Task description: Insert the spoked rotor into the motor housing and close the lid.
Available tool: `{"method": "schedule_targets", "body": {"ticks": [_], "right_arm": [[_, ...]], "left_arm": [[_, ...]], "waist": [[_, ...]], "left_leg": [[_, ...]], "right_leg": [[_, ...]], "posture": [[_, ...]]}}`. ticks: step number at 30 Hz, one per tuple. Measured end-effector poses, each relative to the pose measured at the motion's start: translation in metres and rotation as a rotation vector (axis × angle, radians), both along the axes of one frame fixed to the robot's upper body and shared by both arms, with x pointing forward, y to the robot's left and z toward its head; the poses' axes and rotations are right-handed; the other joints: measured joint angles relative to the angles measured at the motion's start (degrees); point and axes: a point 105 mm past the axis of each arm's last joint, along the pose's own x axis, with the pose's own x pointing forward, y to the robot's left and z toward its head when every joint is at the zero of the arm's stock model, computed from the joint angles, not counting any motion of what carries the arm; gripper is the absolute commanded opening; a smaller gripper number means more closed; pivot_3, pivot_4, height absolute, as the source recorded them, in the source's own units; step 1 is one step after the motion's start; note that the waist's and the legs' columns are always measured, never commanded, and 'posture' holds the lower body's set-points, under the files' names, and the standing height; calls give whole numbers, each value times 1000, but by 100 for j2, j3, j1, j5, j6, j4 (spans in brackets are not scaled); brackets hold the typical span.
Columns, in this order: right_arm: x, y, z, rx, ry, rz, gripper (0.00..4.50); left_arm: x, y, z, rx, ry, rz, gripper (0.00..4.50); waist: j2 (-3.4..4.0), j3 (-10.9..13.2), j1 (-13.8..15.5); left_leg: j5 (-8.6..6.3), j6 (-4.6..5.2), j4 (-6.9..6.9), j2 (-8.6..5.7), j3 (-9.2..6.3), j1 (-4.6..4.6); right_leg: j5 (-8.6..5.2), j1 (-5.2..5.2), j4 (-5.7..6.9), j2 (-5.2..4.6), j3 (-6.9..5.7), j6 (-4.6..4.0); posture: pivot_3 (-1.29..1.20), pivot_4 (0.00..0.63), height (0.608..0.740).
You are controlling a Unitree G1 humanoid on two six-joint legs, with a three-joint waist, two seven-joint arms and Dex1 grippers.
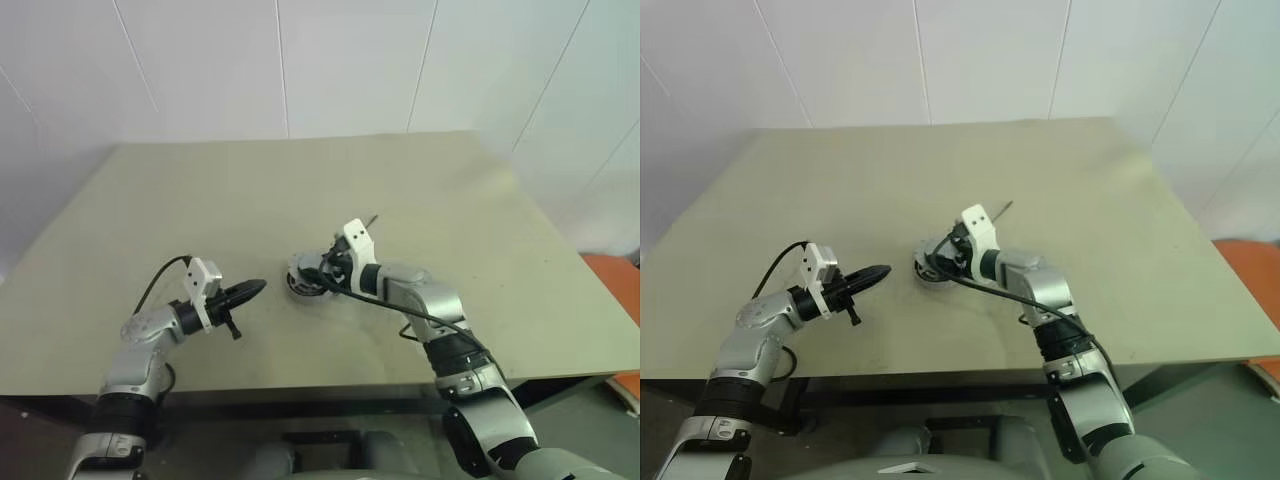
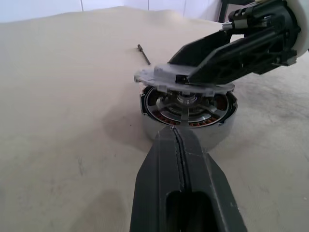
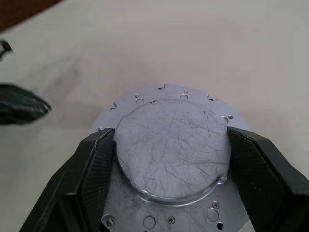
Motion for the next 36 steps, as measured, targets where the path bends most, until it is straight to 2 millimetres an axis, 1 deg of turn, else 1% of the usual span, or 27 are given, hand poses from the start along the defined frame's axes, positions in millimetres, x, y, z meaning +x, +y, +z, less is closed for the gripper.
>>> {"method": "schedule_targets", "body": {"ticks": [2, 4, 9, 15, 19, 25, 29, 36], "right_arm": [[-1, -1, -2, -25, -8, 14, 3243], [-3, -2, -4, -87, -42, 53, 3243], [-13, 3, -6, -165, -92, 141, 3243], [-18, 5, -10, -172, -88, 168, 3243], [-16, 3, -10, -182, -99, 156, 3243], [-12, 4, -11, -139, -73, 101, 3243], [-9, 3, -11, -141, -71, 90, 3243], [-3, -7, -7, -181, -91, 66, 3243]], "left_arm": [[0, 0, 0, 0, 0, 0, 0], [0, 0, 0, 0, 1, 0, 0], [0, 0, 0, 2, 2, -1, 0], [-1, 0, -1, 2, 5, 0, 0], [-1, 0, -2, 2, 6, -1, 0], [-1, -1, -2, 2, 9, -5, 0], [-1, -1, -3, 2, 10, -7, 0], [-2, -3, -3, 3, 12, -11, 0]], "waist": [[0, 0, -2], [0, 0, -2], [-1, 0, -3], [-2, -1, -3], [-2, -1, -2], [-2, -1, -8], [-2, -1, -7], [-2, 0, 13]], "left_leg": [[0, 0, 0, -1, 1, 0], [0, 0, -1, -2, 3, 0], [0, 0, -2, -1, 2, 1], [0, 0, 0, 0, 2, 5], [0, 0, 0, 0, 2, 5], [0, -1, 7, 2, 2, 10], [1, 0, 12, 3, 2, 10], [1, 0, 14, -1, 2, 5]], "right_leg": [[0, 0, -1, -1, 0, 0], [-1, 0, -1, -2, 0, 1], [-1, 0, -1, -1, 0, 2], [-1, 4, -1, -1, 0, 2], [-1, 5, -1, -1, 0, 2], [-8, 8, 8, 2, 0, -10], [-10, 10, 13, 2, 0, -14], [-9, 9, 7, -2, -1, -11]], "posture": [[0, 0, 740], [0, 0, 740], [0, 0, 740], [0, 0, 740], [0, 0, 740], [0, 0, 740], [0, 0, 740], [0, 0, 740]]}}
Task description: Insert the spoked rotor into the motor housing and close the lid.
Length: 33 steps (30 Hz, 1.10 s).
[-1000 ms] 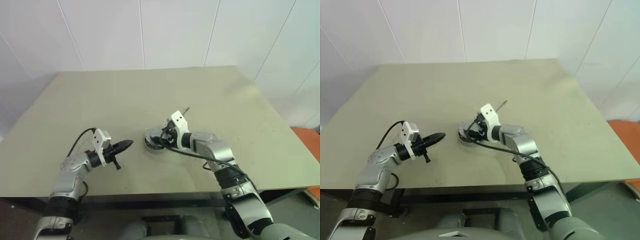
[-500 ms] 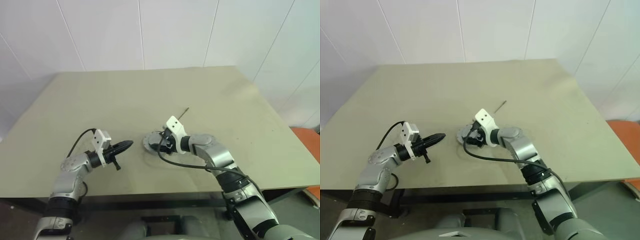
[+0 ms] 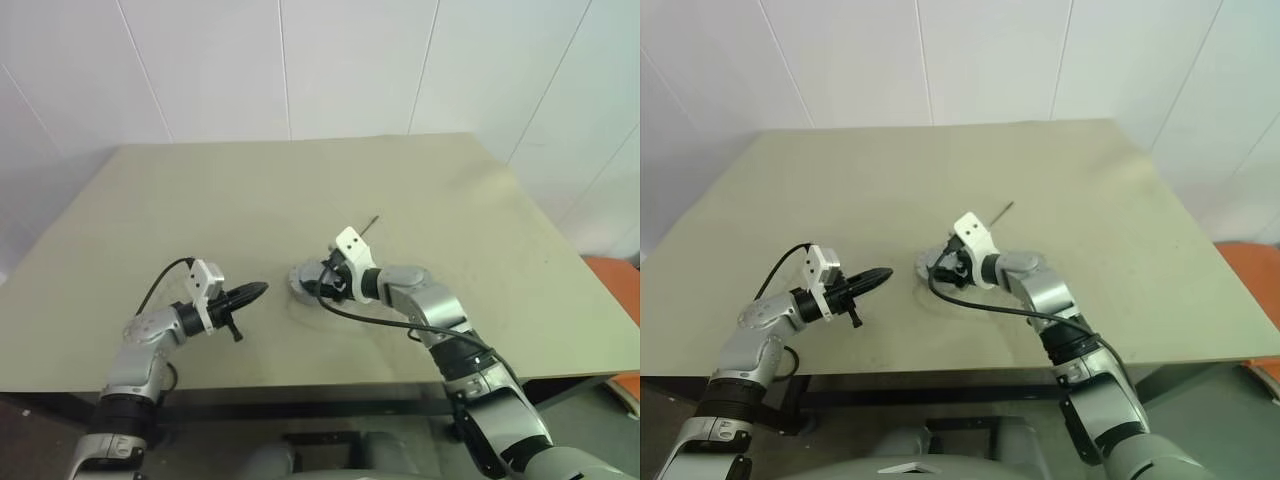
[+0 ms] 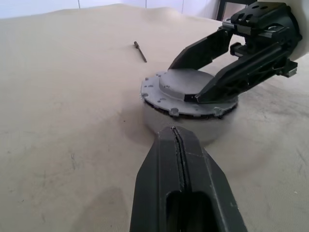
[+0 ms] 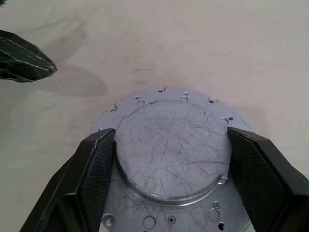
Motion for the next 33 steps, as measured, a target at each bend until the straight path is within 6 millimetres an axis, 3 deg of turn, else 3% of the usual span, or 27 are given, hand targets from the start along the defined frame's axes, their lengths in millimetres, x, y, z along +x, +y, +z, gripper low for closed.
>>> {"method": "schedule_targets", "body": {"ticks": [8, 21, 33], "right_arm": [[-2, 8, 21, 163, -10, 21, 3243], [-13, 2, 1, 5, -36, 83, 3243], [-12, 2, -1, -66, -75, 104, 3243]], "left_arm": [[0, -2, -1, 0, 3, -8, 0], [0, -3, -3, 4, 11, -15, 0], [1, -3, -5, 1, 17, -14, 0]], "waist": [[0, 1, -14], [0, 1, -14], [-2, 1, -10]], "left_leg": [[0, 0, -16, 1, 1, -6], [0, 0, -14, 2, 3, -6], [0, 0, -12, 1, 3, -4]], "right_leg": [[8, -14, -3, 1, 2, 13], [7, -12, -3, 2, 1, 13], [7, -10, -3, 1, 1, 13]], "posture": [[0, 0, 740], [0, 0, 740], [0, 0, 740]]}}
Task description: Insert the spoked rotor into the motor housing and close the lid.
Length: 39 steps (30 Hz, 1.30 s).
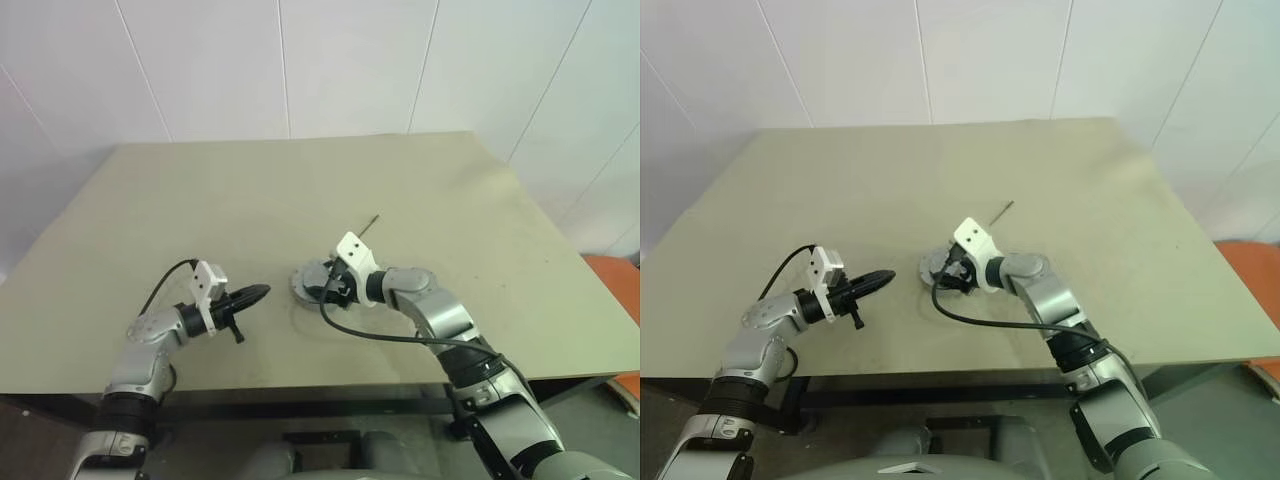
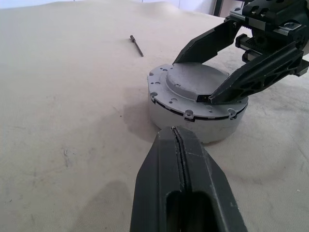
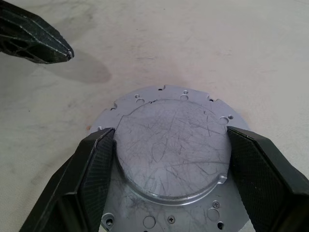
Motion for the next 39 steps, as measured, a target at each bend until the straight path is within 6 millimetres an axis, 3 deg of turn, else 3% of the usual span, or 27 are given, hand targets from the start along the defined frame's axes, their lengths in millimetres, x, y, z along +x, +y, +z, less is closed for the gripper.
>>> {"method": "schedule_targets", "body": {"ticks": [11, 39], "right_arm": [[2, -1, 0, -57, -45, 24, 3243], [-1, -12, -7, -113, 46, 17, 3243]], "left_arm": [[1, -1, 1, -12, -3, -1, 0], [0, -2, 1, -12, -3, -9, 0]], "waist": [[-1, -1, 6], [-28, -36, 151]], "left_leg": [[0, 0, 5, 0, -1, 7], [-1, -1, 6, -3, -6, 18]], "right_leg": [[0, 10, 0, 0, -1, 0], [-12, 34, -11, -6, -9, -14]], "posture": [[0, 0, 740], [0, 0, 740]]}}
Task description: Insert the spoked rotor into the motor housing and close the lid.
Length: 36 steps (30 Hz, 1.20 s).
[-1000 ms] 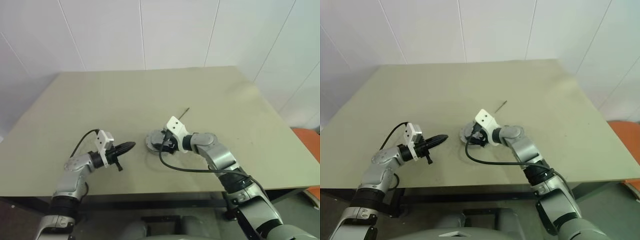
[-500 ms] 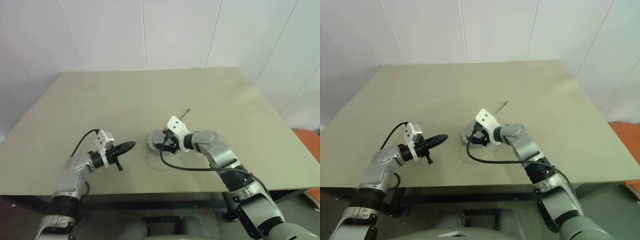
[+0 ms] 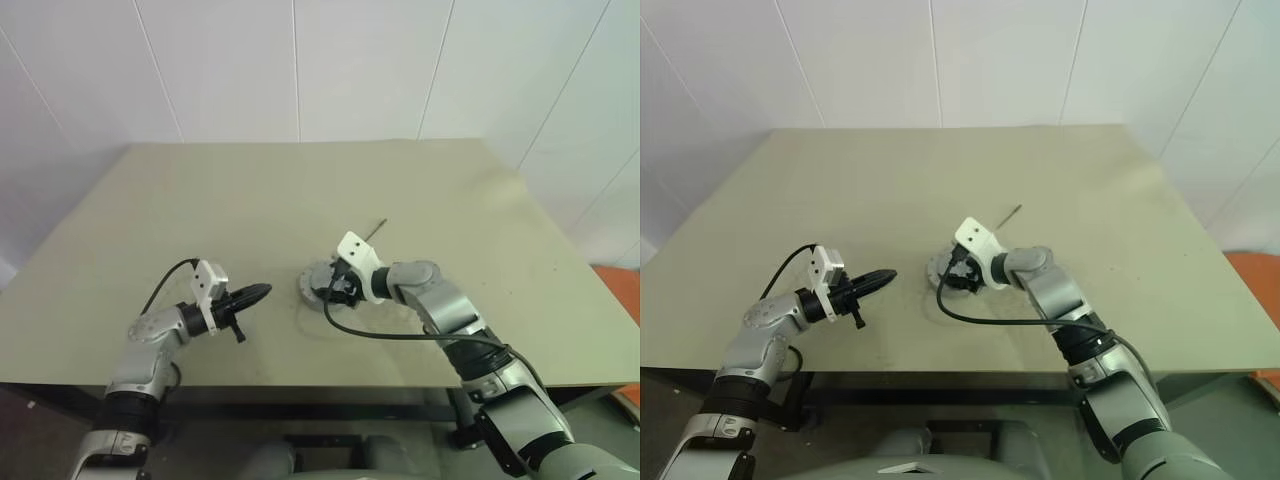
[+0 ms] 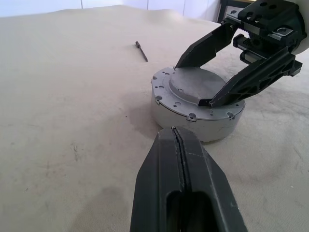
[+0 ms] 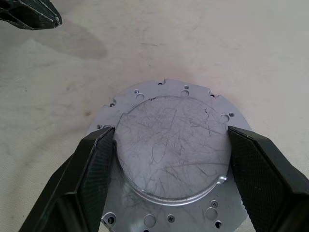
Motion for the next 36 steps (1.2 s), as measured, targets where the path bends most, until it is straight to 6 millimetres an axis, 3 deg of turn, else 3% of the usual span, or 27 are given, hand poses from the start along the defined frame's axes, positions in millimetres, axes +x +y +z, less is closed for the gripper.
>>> {"method": "schedule_targets", "body": {"ticks": [16, 27, 36], "right_arm": [[-6, -4, -9, 135, 94, -55, 3243], [-2, -2, -8, 94, 6, -18, 3243], [1, -2, -10, 82, 29, -32, 3243]], "left_arm": [[0, -2, -1, -5, 6, -5, 0], [5, -3, 3, -5, -7, -11, 0], [5, -4, 2, -3, -5, -11, 0]], "waist": [[-3, -99, -16], [4, -99, -20], [5, -100, -20]], "left_leg": [[-20, 6, -18, 2, -14, 0], [-13, 16, -15, 2, -14, 2], [-21, 3, -10, 4, -15, 11]], "right_leg": [[-2, 26, -62, 1, -15, 0], [-2, 25, -58, 2, -14, -1], [-2, 34, -52, 4, -13, -2]], "posture": [[0, 0, 740], [0, 0, 740], [0, 0, 740]]}}
